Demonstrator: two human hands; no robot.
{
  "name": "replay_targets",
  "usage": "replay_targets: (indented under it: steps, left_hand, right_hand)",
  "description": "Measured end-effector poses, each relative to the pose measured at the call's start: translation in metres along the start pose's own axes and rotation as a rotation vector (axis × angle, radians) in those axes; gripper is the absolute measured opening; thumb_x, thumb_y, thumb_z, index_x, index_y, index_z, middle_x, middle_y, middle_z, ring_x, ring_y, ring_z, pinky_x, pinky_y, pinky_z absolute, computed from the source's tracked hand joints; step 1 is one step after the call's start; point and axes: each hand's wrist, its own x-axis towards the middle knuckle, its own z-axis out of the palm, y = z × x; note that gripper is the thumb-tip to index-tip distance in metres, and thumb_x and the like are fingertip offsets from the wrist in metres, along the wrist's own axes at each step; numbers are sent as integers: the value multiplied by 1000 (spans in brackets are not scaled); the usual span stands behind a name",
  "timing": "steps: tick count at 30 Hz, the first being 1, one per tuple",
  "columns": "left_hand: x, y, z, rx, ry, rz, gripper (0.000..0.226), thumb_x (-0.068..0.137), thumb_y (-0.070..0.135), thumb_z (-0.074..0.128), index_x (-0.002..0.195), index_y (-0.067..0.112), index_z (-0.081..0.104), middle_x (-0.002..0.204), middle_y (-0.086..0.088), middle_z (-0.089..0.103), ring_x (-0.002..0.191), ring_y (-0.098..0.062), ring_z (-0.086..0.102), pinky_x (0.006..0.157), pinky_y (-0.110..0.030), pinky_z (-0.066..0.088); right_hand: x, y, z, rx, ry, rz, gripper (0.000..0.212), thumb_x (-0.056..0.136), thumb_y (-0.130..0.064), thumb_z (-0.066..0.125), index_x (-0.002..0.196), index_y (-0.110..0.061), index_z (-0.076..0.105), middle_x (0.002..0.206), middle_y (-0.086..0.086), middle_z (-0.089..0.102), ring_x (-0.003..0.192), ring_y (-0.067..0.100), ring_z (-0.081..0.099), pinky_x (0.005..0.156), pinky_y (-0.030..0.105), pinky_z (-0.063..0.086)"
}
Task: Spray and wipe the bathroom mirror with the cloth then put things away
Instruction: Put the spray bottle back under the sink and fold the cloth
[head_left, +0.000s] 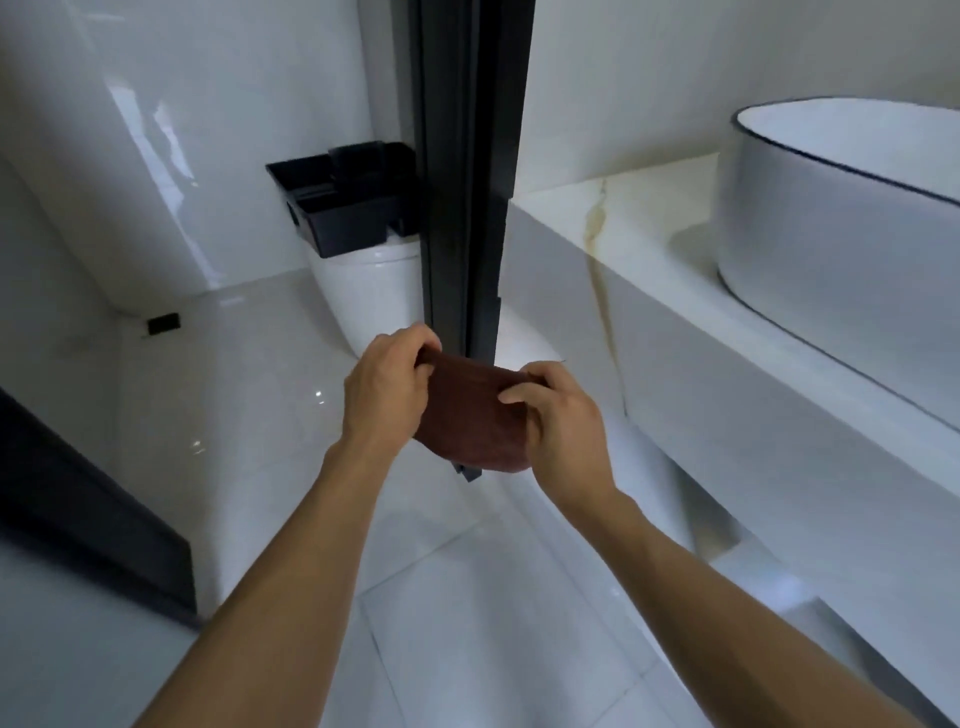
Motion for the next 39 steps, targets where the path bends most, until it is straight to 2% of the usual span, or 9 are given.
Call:
replay_targets:
  steps: [7, 12, 17, 21, 28, 30, 32, 35, 39]
  left_hand:
    - [-30, -53, 112, -95, -40, 252, 18, 85, -4, 66, 98, 9, 66, 99, -3, 61, 90, -22, 60, 77, -45, 52]
    - [-41, -49, 189, 39, 72, 446, 13, 82, 14, 74, 95, 17, 73, 92, 5, 70, 93, -25, 56, 81, -42, 46]
    - [-45, 0, 266, 117, 1, 469, 8, 89, 14, 68, 94, 21, 71, 87, 1, 66, 64, -25, 65, 54, -33, 51]
    - [-30, 36, 309, 93, -161, 462, 17, 97, 8, 53, 107, 15, 64, 103, -4, 62, 84, -28, 69, 69, -39, 55]
    - [-14, 59, 364, -28, -222, 438, 17, 97, 6, 53, 110, 11, 63, 109, -7, 59, 88, -28, 68, 76, -34, 54]
    - [-10, 61, 380, -142, -307, 441, 25, 98, 8, 55, 122, 12, 61, 129, -7, 54, 101, -30, 67, 87, -37, 56]
    - [-9, 57, 395, -252, -411, 446, 46, 95, 11, 61, 139, 20, 52, 157, -4, 34, 118, -28, 62, 99, -40, 53]
    - [-12, 51, 410, -138, -488, 508, 55, 97, 22, 59, 149, 26, 42, 166, -1, 17, 138, -24, 46, 113, -37, 40]
    - [-17, 47, 424, 177, -614, 546, 59, 103, 51, 32, 157, 33, 21, 169, 0, 6, 155, -21, 8, 125, -44, 8]
  right_hand:
    - [-48, 83, 64, -227, -57, 85, 36, 95, 2, 48, 111, -14, 76, 129, 4, 57, 98, 26, 64, 79, 27, 51]
    - [-77, 138, 78, -391, 3, 241, 41, 93, 1, 43, 119, -14, 71, 131, 1, 52, 103, 26, 62, 75, 27, 45]
    - [-99, 187, 69, -478, 63, 453, 45, 92, 1, 41, 131, -5, 62, 140, 8, 45, 118, 32, 51, 93, 37, 50]
    - [-101, 221, 64, -487, 22, 580, 45, 97, -3, 38, 140, -1, 51, 147, 13, 35, 128, 33, 45, 109, 40, 42]
    - [-78, 267, 66, -483, 82, 717, 31, 96, -5, 40, 125, 0, 50, 143, 15, 33, 125, 35, 43, 109, 39, 38]
    - [-71, 278, 63, -471, 49, 772, 36, 95, -7, 42, 130, 1, 46, 147, 16, 28, 132, 37, 36, 113, 41, 34]
    - [-67, 289, 62, -509, -75, 810, 58, 94, -21, 51, 147, -4, 32, 159, 17, 8, 148, 37, 13, 122, 42, 24]
    - [-74, 304, 67, -602, -114, 747, 70, 97, -35, 50, 156, -15, 20, 165, 11, -16, 154, 32, -13, 124, 44, 11]
    - [-79, 321, 80, -587, -101, 676, 66, 106, -40, 30, 161, -12, 5, 168, 15, -9, 155, 28, -7, 126, 39, 1]
